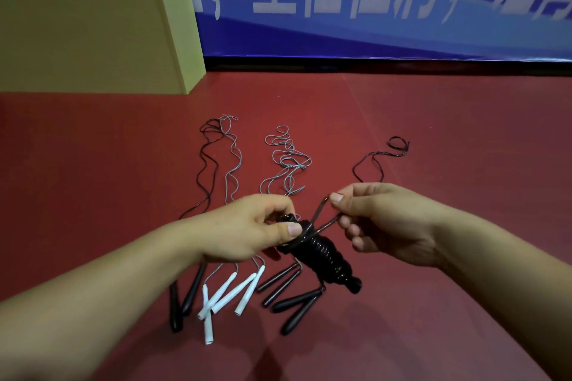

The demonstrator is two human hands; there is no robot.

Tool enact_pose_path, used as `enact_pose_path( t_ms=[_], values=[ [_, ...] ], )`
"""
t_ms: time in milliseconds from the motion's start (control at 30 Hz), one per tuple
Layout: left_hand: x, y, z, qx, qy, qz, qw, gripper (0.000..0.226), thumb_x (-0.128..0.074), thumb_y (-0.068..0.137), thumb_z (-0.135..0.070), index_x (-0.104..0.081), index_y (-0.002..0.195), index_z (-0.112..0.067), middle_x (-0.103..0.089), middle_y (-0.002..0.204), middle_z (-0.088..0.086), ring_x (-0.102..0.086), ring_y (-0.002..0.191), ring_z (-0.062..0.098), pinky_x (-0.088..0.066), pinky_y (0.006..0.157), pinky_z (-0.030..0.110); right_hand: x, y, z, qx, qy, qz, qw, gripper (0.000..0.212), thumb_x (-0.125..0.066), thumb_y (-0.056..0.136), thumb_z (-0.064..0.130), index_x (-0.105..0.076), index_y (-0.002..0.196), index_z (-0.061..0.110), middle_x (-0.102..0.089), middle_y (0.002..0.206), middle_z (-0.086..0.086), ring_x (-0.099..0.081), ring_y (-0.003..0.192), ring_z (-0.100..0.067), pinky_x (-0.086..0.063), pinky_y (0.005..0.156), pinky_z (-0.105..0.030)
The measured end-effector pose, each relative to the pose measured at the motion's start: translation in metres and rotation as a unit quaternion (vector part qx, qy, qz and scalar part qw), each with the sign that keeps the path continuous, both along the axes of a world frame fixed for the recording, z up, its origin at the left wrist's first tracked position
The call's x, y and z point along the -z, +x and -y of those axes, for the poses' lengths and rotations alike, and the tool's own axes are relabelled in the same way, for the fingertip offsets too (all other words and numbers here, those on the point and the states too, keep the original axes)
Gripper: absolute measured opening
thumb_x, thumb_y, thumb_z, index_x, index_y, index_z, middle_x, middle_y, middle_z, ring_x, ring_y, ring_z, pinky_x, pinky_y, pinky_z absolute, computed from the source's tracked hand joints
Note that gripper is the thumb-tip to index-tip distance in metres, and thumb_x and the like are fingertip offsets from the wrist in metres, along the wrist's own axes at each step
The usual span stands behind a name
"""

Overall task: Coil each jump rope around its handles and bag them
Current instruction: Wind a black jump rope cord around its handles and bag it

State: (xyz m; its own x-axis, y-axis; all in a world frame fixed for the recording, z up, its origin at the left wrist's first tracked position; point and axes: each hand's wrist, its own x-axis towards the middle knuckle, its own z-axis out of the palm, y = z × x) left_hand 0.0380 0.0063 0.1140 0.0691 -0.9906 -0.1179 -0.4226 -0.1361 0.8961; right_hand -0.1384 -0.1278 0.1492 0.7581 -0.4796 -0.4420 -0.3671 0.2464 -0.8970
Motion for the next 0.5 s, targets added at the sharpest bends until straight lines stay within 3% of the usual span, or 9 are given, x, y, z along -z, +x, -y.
enact_pose_path(
  t_ms=[133,233,300,367,500],
  values=[
    [-0.012,-0.008,-0.001,-0.006,-0.019,-0.075,0.997,0.015,-0.057,0.090,-0.021,-0.054,0.088,-0.007,-0.055,0.075,0.005,-0.055,0.073,0.016,-0.049,0.070,0.026,0.003,0.003,-0.003,0.013,0.041,0.013,0.999,0.011,-0.059,0.095,0.017,-0.054,0.085,0.016,-0.049,0.055,0.001,-0.042,0.042,-0.006,-0.040,0.038,-0.017],
    [-0.018,-0.011,-0.003,-0.011,-0.014,-0.130,0.991,0.014,-0.057,0.088,-0.022,-0.054,0.089,-0.008,-0.057,0.075,0.002,-0.056,0.072,0.011,-0.054,0.074,0.029,0.011,0.004,-0.007,0.008,-0.087,0.015,0.996,0.014,-0.061,0.094,0.021,-0.056,0.082,0.014,-0.050,0.054,0.003,-0.040,0.042,-0.008,-0.036,0.042,-0.019],
    [-0.020,-0.013,-0.006,-0.024,-0.003,-0.174,0.985,0.013,-0.056,0.088,-0.023,-0.054,0.089,-0.010,-0.059,0.078,0.001,-0.060,0.074,0.010,-0.057,0.083,0.041,0.014,0.004,-0.010,0.024,-0.132,0.031,0.990,0.018,-0.063,0.092,0.021,-0.057,0.077,0.013,-0.054,0.058,0.000,-0.046,0.048,-0.013,-0.041,0.049,-0.025],
    [-0.023,-0.018,-0.006,-0.036,0.002,-0.219,0.975,0.011,-0.055,0.088,-0.024,-0.055,0.087,-0.013,-0.062,0.077,-0.002,-0.064,0.074,0.010,-0.054,0.088,0.052,0.014,0.005,-0.013,0.049,-0.103,0.053,0.992,0.019,-0.063,0.092,0.019,-0.057,0.076,0.012,-0.056,0.063,-0.006,-0.051,0.052,-0.019,-0.046,0.050,-0.029],
    [-0.028,-0.027,-0.005,-0.085,0.008,-0.312,0.946,0.009,-0.063,0.090,-0.021,-0.057,0.086,-0.015,-0.064,0.085,0.007,-0.069,0.083,0.026,-0.054,0.086,0.056,0.011,0.006,-0.019,0.085,-0.003,0.088,0.992,0.017,-0.060,0.094,0.018,-0.053,0.082,0.008,-0.054,0.061,-0.011,-0.050,0.045,-0.023,-0.047,0.039,-0.028]
  ],
)
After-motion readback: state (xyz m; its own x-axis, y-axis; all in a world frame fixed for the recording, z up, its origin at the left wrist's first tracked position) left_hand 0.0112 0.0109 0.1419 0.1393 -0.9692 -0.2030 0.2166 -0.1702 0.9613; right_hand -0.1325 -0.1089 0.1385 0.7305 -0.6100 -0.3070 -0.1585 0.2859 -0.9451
